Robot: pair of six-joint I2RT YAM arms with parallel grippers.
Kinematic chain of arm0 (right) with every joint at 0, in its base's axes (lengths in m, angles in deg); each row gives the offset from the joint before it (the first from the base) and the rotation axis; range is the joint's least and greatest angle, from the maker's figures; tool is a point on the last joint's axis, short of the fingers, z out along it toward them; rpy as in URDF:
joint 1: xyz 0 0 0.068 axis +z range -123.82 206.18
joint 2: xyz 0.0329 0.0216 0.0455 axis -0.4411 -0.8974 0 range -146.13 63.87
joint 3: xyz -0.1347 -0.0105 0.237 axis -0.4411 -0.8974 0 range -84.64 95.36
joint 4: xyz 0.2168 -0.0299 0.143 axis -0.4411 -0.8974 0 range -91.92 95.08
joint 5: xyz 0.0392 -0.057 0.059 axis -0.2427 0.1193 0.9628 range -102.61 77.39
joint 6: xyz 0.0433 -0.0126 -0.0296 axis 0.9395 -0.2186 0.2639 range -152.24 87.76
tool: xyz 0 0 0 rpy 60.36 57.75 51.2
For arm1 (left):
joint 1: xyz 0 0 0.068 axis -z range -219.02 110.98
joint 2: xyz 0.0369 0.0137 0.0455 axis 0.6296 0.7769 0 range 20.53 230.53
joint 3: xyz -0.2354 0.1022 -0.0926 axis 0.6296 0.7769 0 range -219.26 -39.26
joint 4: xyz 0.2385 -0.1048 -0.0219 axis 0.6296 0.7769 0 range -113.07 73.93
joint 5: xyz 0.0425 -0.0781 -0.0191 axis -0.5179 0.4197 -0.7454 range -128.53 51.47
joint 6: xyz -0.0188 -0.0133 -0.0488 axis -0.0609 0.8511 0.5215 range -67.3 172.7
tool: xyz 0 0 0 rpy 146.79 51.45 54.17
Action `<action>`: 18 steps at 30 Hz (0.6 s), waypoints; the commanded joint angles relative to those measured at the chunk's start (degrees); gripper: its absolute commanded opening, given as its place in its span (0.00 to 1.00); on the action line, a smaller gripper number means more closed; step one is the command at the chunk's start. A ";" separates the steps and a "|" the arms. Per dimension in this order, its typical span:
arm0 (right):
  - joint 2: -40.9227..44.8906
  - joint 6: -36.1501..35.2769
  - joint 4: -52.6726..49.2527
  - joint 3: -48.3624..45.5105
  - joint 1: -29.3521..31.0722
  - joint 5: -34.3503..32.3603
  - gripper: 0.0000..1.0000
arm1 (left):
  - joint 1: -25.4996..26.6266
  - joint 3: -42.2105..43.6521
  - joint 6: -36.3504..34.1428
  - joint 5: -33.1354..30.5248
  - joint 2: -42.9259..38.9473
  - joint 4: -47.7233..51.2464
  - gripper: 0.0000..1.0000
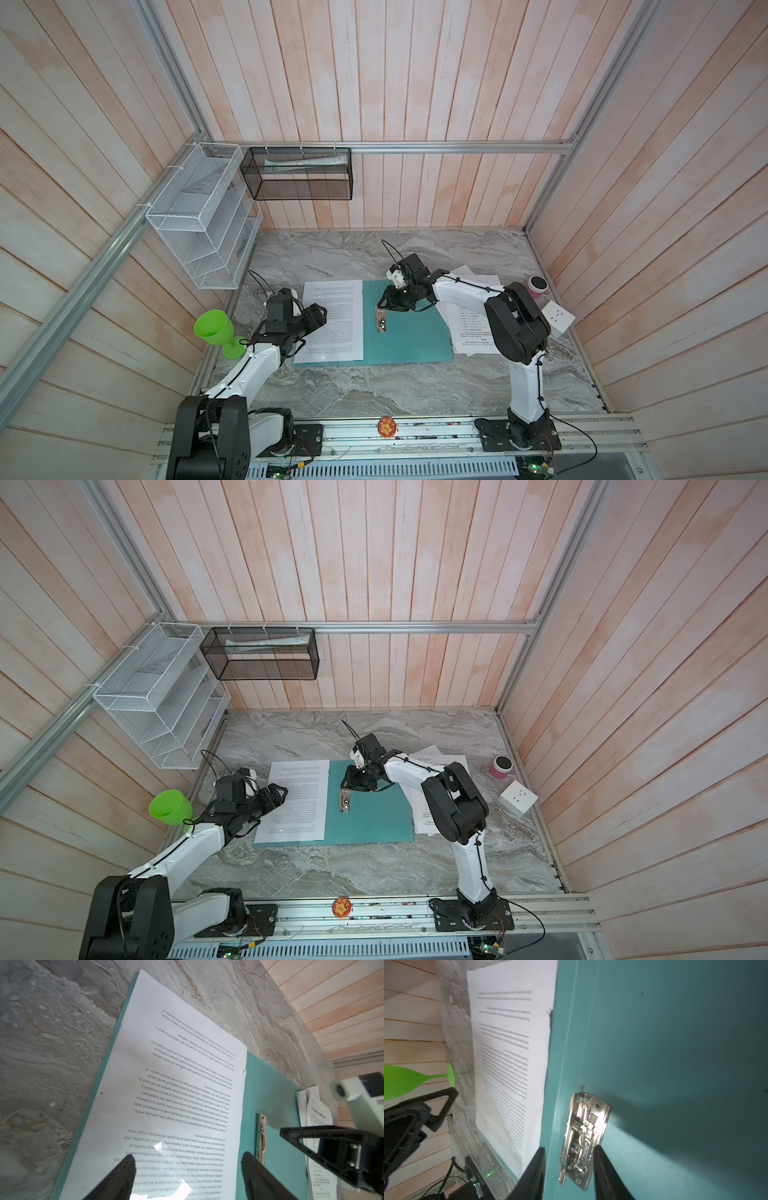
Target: Put the files into the folder
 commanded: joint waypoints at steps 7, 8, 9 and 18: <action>15.25 3.37 12.07 -15.15 3.76 -4.62 0.39 | 11.80 -1.11 -0.72 0.16 -3.53 1.23 0.82; 15.31 3.32 12.39 -15.66 3.96 -4.50 0.38 | 13.20 -1.04 -0.44 -1.13 -3.46 1.14 0.82; 14.89 3.36 11.97 -15.74 4.04 -4.31 0.38 | 14.45 -1.24 -0.38 -1.97 -3.27 1.14 0.81; 9.48 4.44 11.70 -16.09 4.48 -2.49 0.22 | 19.35 -1.20 1.01 -4.30 3.26 -1.28 0.71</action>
